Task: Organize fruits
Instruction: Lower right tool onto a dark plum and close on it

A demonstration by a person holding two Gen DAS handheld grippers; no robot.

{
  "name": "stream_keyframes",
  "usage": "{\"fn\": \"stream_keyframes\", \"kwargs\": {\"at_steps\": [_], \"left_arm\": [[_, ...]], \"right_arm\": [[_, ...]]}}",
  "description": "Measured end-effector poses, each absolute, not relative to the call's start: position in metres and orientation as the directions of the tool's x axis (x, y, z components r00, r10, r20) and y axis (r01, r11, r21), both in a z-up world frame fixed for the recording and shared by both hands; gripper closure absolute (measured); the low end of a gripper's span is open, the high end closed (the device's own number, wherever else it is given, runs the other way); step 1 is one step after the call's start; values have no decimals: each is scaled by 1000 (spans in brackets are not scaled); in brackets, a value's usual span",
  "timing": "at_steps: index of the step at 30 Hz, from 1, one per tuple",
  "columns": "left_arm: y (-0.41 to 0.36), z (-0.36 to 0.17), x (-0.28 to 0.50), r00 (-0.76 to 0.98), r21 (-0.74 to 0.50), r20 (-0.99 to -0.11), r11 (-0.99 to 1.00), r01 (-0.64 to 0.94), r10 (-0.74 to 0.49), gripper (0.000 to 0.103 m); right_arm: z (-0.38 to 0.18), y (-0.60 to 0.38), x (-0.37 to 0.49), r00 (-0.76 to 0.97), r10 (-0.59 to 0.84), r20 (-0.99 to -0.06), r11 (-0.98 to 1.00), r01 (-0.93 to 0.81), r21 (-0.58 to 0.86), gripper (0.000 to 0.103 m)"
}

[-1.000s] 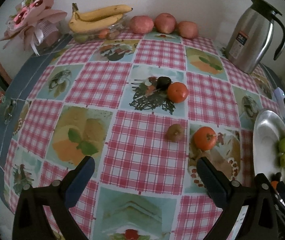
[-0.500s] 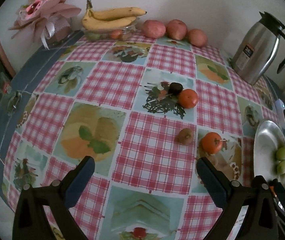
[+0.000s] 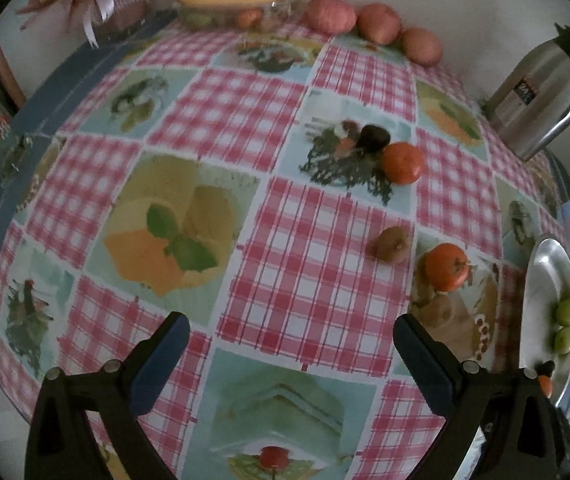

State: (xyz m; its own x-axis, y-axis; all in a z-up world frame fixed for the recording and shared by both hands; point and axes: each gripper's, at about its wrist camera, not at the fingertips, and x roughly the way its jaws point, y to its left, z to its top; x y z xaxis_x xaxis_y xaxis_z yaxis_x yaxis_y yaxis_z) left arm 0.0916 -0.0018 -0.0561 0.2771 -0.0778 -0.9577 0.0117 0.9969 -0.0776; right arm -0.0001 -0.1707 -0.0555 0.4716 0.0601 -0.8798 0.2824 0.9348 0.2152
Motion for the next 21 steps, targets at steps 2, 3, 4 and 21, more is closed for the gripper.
{"fn": "stream_keyframes", "kwargs": {"at_steps": [2, 3, 4, 21], "left_arm": [[0, -61, 93, 257, -83, -963, 997, -2, -80, 0], [0, -63, 93, 250, -84, -965, 996, -6, -80, 0], [1, -65, 94, 243, -85, -967, 996, -11, -79, 0], [2, -83, 99, 186, -113, -977, 993, -33, -105, 0]], "right_arm": [[-62, -169, 2, 445, 75, -892, 936, 276, 216, 22], [-67, -168, 3, 425, 81, -902, 938, 275, 213, 23], [-71, -168, 5, 412, 83, -907, 938, 274, 210, 24], [-94, -150, 18, 324, 84, -942, 968, 198, 154, 53]]}}
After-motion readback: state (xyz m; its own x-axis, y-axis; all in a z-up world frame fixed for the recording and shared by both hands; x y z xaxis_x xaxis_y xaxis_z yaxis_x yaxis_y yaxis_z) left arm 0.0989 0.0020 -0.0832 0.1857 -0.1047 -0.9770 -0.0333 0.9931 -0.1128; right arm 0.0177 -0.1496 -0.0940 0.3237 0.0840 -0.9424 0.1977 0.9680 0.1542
